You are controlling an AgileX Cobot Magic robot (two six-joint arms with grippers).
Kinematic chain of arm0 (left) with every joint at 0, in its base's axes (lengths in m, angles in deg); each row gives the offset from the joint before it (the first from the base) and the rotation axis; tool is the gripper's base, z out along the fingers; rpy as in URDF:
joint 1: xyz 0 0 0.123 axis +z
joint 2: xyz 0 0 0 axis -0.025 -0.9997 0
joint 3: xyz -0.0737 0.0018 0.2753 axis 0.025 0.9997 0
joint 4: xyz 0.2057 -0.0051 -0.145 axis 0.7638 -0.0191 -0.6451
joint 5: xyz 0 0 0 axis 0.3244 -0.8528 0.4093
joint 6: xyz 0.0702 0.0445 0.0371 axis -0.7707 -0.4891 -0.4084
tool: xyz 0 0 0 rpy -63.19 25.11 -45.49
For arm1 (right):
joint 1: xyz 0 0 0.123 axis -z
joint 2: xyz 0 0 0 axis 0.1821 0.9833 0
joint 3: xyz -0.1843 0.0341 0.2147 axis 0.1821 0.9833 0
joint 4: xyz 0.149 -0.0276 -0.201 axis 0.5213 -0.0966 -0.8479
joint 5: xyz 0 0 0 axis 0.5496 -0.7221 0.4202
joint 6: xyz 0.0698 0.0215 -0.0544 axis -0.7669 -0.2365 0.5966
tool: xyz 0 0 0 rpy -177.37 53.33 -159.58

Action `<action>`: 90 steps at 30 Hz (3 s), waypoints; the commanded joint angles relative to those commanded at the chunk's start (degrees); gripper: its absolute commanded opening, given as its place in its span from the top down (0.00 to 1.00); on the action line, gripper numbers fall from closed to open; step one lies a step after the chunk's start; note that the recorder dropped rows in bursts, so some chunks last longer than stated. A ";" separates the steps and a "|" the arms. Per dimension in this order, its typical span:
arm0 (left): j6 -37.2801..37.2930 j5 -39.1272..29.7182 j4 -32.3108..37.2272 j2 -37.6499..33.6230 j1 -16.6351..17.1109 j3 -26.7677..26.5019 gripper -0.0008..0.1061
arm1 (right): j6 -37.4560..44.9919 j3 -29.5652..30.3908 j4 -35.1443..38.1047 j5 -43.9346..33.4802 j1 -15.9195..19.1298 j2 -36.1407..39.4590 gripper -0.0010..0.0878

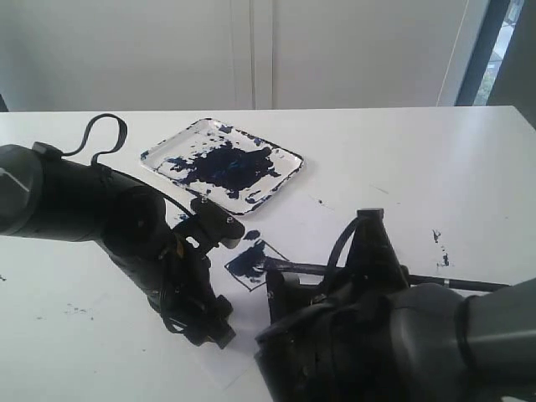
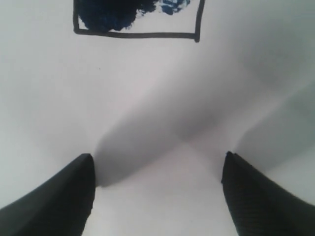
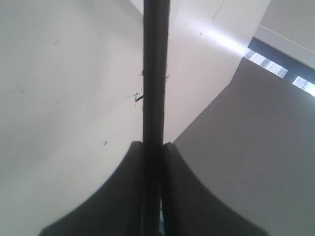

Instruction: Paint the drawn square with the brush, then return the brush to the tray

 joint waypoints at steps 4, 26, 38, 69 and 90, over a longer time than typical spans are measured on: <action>-0.12 0.00 0.00 0.00 0.00 0.00 0.29 | 0.00 0.00 0.07 0.00 0.00 -2.74 0.99; -0.11 -0.23 0.00 0.00 0.00 0.00 0.29 | 4.06 0.00 5.12 0.00 -1.99 -4.58 0.99; -0.22 -0.15 0.00 0.00 0.00 0.00 0.29 | -5.08 -0.12 -0.51 0.00 -3.06 -3.70 0.99; -0.22 -0.50 0.00 0.00 0.00 0.00 0.29 | -50.13 17.04 5.17 31.83 20.60 -9.77 0.40; -0.22 -1.23 0.00 0.00 0.00 0.00 0.29 | -46.93 17.68 3.41 48.06 28.46 -7.72 0.47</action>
